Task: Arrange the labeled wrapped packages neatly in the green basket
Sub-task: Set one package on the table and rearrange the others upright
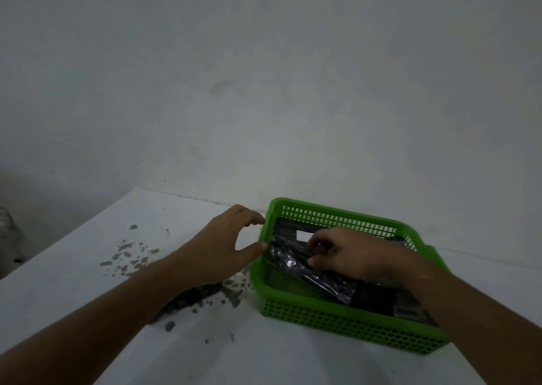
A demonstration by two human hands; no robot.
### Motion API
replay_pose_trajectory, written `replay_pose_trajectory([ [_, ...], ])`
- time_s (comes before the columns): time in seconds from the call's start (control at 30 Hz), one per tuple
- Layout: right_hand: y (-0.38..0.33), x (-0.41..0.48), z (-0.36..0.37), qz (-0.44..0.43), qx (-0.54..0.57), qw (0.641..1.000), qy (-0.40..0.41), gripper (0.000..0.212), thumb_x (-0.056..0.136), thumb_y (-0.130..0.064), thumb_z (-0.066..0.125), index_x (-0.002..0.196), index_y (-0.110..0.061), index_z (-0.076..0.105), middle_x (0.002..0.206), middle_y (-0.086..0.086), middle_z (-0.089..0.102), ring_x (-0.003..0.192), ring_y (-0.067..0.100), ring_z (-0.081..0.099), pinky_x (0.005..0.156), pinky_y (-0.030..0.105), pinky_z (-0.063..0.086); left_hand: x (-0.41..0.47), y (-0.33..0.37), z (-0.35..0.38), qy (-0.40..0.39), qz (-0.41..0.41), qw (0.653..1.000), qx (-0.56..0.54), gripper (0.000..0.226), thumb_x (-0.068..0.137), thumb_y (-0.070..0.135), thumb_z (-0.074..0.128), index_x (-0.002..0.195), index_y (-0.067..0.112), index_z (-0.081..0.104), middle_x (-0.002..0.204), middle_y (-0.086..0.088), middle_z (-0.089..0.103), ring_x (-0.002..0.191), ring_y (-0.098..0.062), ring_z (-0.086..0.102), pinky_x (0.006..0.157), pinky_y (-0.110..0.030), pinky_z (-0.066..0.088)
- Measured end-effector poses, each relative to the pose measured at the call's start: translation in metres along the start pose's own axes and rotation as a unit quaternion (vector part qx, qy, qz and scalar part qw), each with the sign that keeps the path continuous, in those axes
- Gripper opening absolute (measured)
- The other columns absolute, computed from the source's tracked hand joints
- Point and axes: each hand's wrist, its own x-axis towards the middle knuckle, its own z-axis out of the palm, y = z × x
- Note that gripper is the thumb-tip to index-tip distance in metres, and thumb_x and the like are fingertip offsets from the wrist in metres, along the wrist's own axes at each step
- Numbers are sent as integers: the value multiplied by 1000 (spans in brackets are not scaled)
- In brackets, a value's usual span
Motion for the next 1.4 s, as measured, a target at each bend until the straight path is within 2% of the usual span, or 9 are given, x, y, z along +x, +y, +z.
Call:
replay_pose_trajectory([
  [0.23,7,-13,-4,-57,69,995,52,26,84,-38,73,107,-27,67,99,-7,70,87,9,68,83,35,55,17,16,14,-41,-6,999,-28,55,83,60,54,129,30,49,121,14,58,108,-3,54,83,-16,42],
  [0.37,8,-17,0,-119,30,987,100,19,88,-35,69,105,-28,65,97,-11,67,88,-3,60,73,13,47,21,24,15,-87,-37,994,-46,67,70,83,31,119,40,49,94,16,66,86,-2,63,75,-24,49],
  [0.47,7,-19,3,-161,-8,980,115,22,85,-38,71,102,-29,61,99,-13,60,92,-4,55,72,5,40,24,25,15,-91,-28,995,-38,59,74,76,39,114,37,55,90,14,69,78,-1,63,68,-22,47],
  [0.6,10,-24,0,-136,2,987,82,35,75,-57,73,98,-37,55,101,-16,56,92,-6,54,72,10,41,22,21,14,-87,-6,993,-76,38,81,52,64,116,38,57,103,19,67,96,5,60,85,-25,51],
  [0.73,19,-23,6,-95,5,994,56,27,78,-49,74,89,-34,55,83,-14,62,71,-7,56,58,14,39,21,12,23,-97,24,992,-83,40,81,41,70,119,35,60,111,21,65,104,5,58,96,-28,47],
  [0.9,17,-17,14,-69,-49,996,34,35,74,-50,77,95,-33,54,95,-10,64,88,12,59,74,34,51,23,5,33,-143,47,989,5,46,77,48,68,120,37,57,116,24,59,105,5,52,104,-37,28],
  [1.03,13,-11,20,-85,-188,978,39,35,73,-50,76,97,-31,61,90,-9,64,88,17,55,70,28,35,24,3,38,-171,56,981,70,34,79,51,65,111,42,55,114,26,57,99,14,46,93,-32,17],
  [1.2,10,-5,29,-90,-181,979,-19,16,82,-30,74,98,-25,71,99,-4,71,82,12,61,68,28,46,23,-1,38,-140,59,985,83,21,86,44,60,107,41,57,102,28,57,85,25,40,89,-31,17],
  [1.4,8,-2,25,-74,-204,972,-90,19,91,-25,62,106,-27,74,105,-3,73,94,16,59,88,32,38,25,-4,40,-136,67,984,91,22,89,45,57,109,37,58,105,25,59,85,24,39,92,-30,16],
])
